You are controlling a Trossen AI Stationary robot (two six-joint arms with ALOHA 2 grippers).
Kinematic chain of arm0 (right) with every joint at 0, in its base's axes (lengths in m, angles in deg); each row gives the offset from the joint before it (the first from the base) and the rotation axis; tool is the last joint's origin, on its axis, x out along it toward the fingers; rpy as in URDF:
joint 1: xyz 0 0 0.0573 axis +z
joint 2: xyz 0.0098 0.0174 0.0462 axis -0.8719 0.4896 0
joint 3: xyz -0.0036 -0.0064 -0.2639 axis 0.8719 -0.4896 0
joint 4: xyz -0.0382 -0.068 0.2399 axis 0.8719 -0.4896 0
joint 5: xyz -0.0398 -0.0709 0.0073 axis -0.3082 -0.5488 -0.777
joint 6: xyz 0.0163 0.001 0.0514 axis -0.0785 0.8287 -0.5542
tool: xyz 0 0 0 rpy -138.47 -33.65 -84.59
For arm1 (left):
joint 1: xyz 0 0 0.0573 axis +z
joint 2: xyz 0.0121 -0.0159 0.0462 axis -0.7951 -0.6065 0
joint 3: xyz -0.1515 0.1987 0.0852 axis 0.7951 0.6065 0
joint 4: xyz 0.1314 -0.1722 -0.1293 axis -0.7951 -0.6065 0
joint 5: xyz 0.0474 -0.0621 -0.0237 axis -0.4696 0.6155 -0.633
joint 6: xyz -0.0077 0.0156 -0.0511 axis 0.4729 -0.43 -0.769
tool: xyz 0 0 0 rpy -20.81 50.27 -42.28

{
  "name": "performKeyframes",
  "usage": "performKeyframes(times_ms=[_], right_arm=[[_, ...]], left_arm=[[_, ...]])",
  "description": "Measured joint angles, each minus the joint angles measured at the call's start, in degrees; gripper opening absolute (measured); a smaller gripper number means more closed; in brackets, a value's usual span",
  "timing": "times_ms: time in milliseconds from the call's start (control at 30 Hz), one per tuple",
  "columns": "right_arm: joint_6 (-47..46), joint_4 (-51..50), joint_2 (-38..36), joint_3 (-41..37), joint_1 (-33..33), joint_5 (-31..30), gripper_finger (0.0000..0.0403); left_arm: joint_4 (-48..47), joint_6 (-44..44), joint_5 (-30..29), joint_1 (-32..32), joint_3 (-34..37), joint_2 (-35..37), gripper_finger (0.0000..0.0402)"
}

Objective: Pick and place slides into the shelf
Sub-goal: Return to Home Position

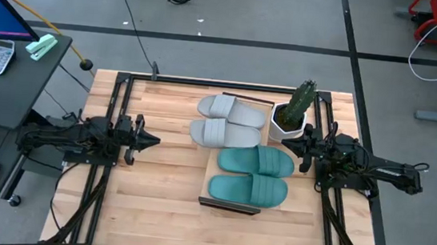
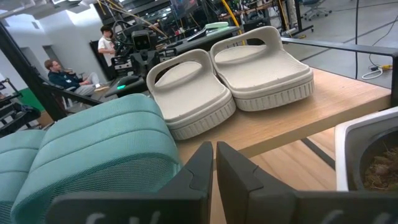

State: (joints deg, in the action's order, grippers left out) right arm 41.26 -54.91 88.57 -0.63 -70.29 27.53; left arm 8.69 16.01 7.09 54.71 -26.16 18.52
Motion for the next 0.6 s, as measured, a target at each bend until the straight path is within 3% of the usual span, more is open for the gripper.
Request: performKeyframes(times_ms=[600], right_arm=[[0.0, 0.0, 0.0, 0.0, 0.0, 0.0, 0.0027]], left_arm=[[0.0, 0.0, 0.0, 0.0, 0.0, 0.0, 0.0028]])
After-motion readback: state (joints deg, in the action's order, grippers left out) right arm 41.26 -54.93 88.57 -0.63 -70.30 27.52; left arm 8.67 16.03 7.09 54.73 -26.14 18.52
